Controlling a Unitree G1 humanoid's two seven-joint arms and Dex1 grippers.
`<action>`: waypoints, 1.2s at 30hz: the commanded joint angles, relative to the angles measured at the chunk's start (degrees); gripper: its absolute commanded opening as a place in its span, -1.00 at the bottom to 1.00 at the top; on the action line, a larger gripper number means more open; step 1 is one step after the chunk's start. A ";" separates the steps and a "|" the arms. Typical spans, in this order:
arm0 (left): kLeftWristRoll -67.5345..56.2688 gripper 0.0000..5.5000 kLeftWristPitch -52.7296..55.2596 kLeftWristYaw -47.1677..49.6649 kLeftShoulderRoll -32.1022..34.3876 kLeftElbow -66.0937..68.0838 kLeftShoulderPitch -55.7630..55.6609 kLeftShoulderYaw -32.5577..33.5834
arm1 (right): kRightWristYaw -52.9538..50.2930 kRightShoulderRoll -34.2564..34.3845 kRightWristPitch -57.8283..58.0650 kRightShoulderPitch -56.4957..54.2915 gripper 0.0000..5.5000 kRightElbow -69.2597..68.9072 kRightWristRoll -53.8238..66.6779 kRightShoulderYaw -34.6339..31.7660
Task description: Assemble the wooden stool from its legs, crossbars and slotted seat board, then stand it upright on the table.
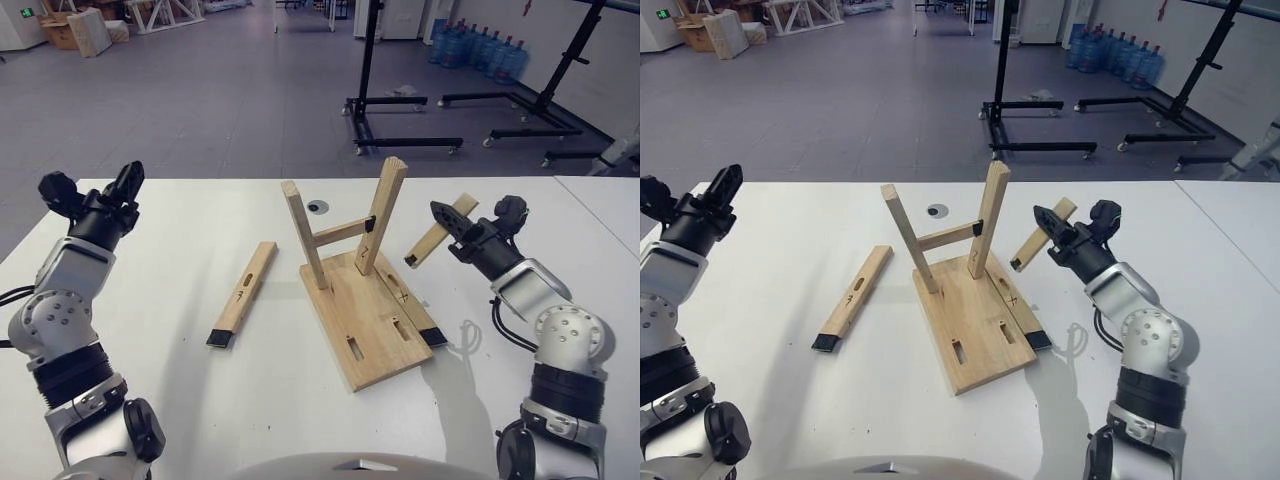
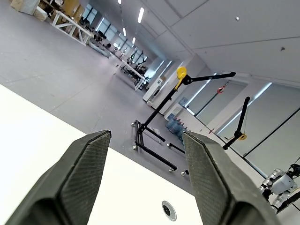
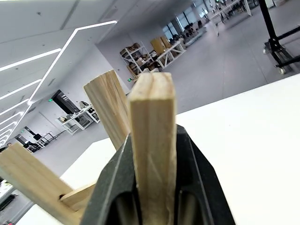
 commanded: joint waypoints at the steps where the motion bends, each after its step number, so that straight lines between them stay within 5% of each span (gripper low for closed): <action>1: 1.22 0.01 -0.87 -1.02 -0.65 -0.06 1.87 -1.90 | 4.05 -0.50 -5.52 0.17 -0.86 4.77 -4.14 1.85; 11: 1.88 0.01 -1.82 -0.57 -3.06 -1.50 3.21 -5.45 | 11.58 3.68 -18.20 -0.78 -0.86 20.31 -13.70 8.17; 36: 3.81 0.01 -2.59 -2.32 -3.42 -2.15 4.90 -8.15 | 13.14 2.73 -22.94 0.01 -0.86 22.14 -18.59 9.74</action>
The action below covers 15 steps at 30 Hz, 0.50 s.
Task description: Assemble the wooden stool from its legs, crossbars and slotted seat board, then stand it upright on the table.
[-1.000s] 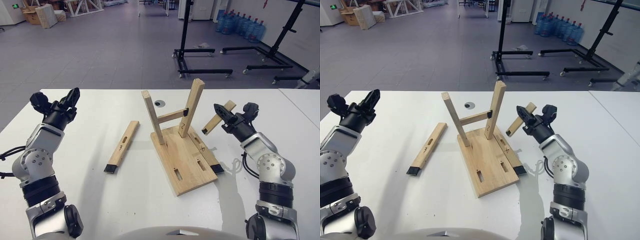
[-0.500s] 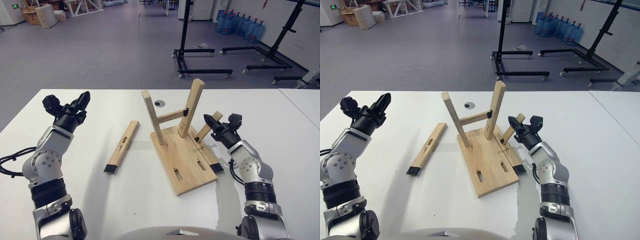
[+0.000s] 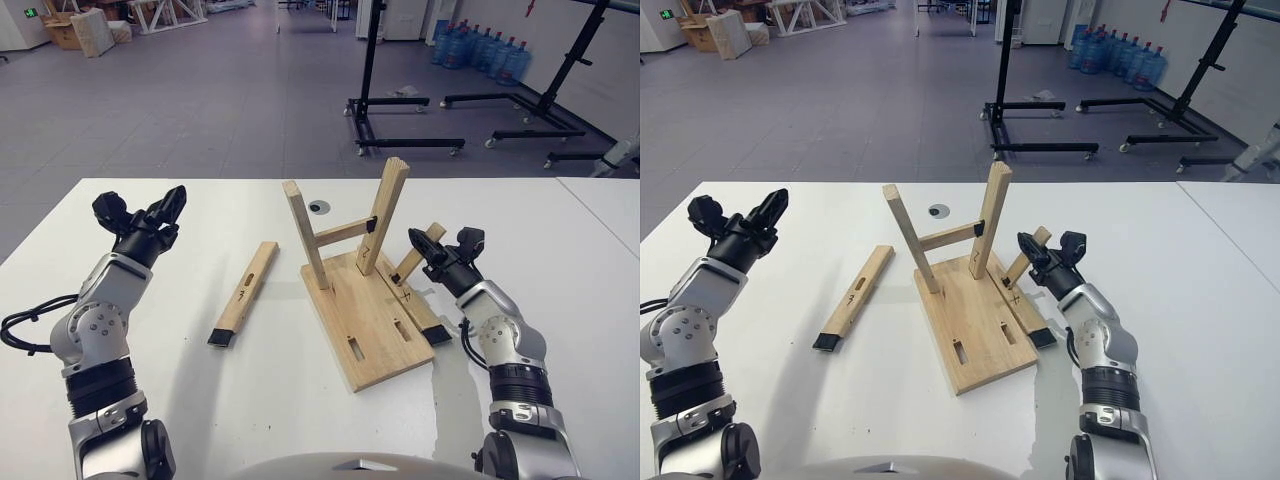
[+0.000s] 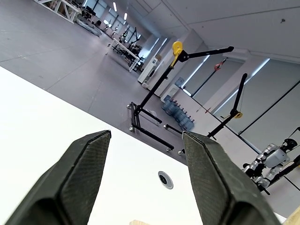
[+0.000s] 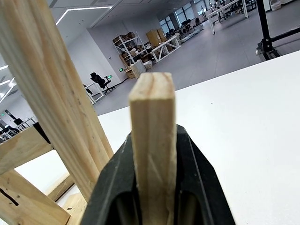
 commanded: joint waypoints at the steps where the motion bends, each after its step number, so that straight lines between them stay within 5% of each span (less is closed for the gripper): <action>1: 0.90 0.01 -0.42 -0.69 0.41 -0.62 0.56 -1.09 | 0.28 -0.69 -1.21 0.74 -0.86 0.40 -3.20 1.84; 15: 2.62 0.01 -1.00 -1.84 0.52 -0.29 0.47 -2.29 | 1.90 -1.16 -13.04 9.82 -0.86 -0.81 -12.65 8.42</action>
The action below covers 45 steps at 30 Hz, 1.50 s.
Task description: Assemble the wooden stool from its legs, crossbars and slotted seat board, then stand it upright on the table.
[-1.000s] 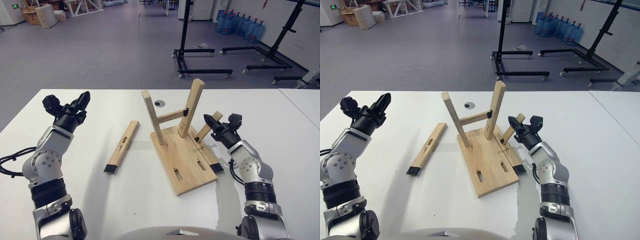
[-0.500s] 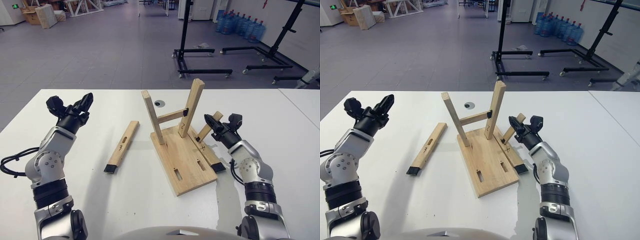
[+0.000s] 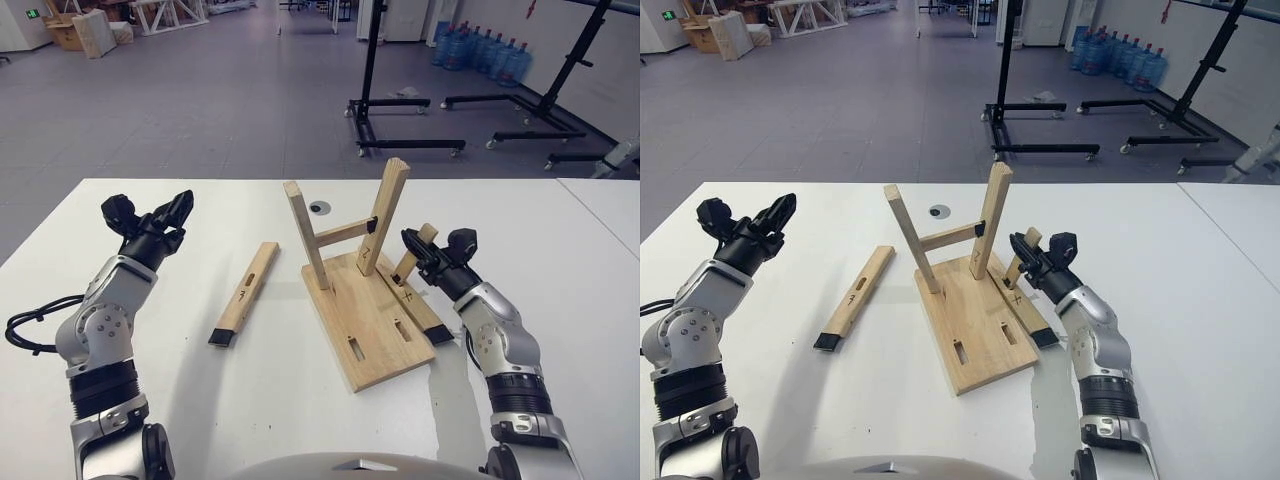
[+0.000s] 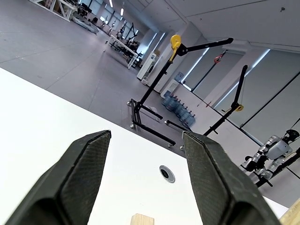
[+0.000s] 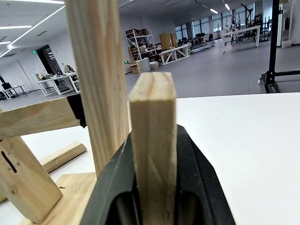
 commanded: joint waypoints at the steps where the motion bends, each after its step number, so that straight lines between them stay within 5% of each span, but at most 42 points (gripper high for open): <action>1: 0.76 0.01 -0.43 -0.23 0.48 -0.28 0.16 -0.38 | -0.32 -0.03 -3.07 5.88 -0.86 3.46 -5.63 3.06; 20: 1.54 0.01 -0.72 -0.62 0.31 -0.25 0.01 -1.01 | -0.73 0.12 -10.86 8.11 -0.86 12.21 -9.28 6.19; 32: 1.55 0.01 -0.99 -0.78 0.11 -0.21 -0.02 -1.47 | -3.02 -1.34 -11.66 5.87 -0.01 16.15 -11.29 4.97; 34: 1.57 0.01 -0.97 -0.86 0.15 -0.27 -0.03 -1.61 | -1.51 -2.56 -9.65 5.70 0.12 12.01 -8.98 3.86; 45: 1.69 0.01 -1.15 -0.85 1.15 -0.21 0.18 -0.54 | -1.66 -11.48 15.45 7.33 0.12 -27.82 9.21 -4.16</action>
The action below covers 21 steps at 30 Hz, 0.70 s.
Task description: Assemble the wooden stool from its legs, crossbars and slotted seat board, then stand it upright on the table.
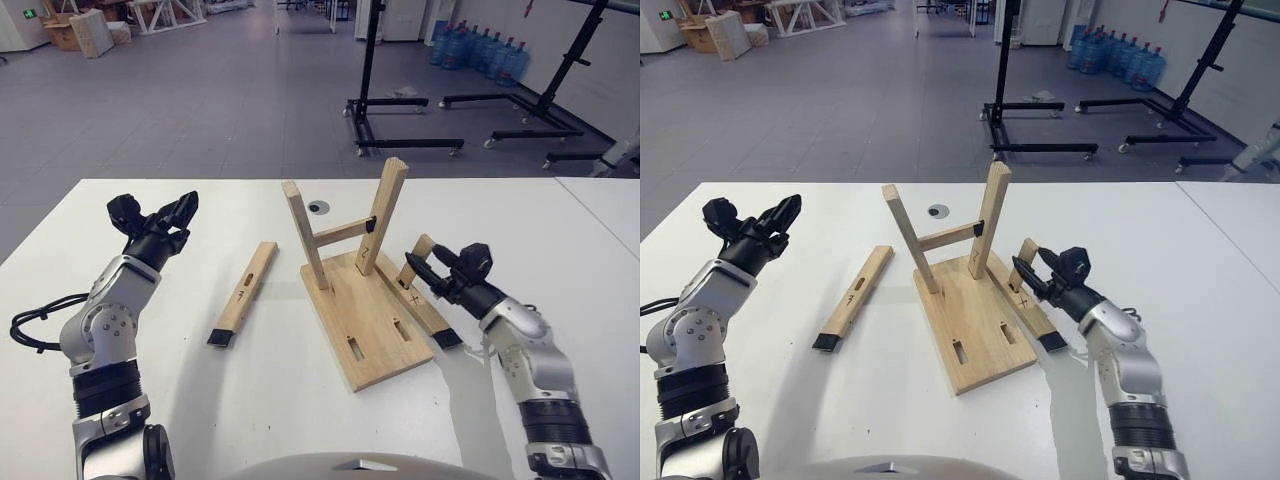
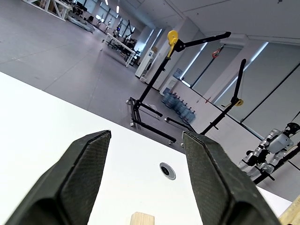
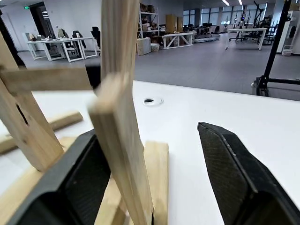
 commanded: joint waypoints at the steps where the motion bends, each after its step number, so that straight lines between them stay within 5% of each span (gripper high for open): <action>1: 0.40 0.01 -0.17 0.05 1.11 -0.48 0.25 0.77 | -3.26 -2.76 10.72 -0.02 0.12 -15.55 9.67 -4.03; 7: 0.38 0.01 -0.27 0.10 2.12 -0.11 0.44 2.24 | -24.08 -3.24 22.31 -13.00 0.12 -29.30 30.78 -12.00; 14: 1.52 0.01 -0.71 0.30 1.12 1.05 -1.20 0.61 | -63.87 8.91 30.70 -33.20 0.12 -25.53 8.90 1.12; 21: 2.03 0.01 -0.94 0.47 -0.09 0.87 -1.06 -0.71 | -75.57 19.29 36.30 -32.06 0.12 -21.67 -3.91 2.25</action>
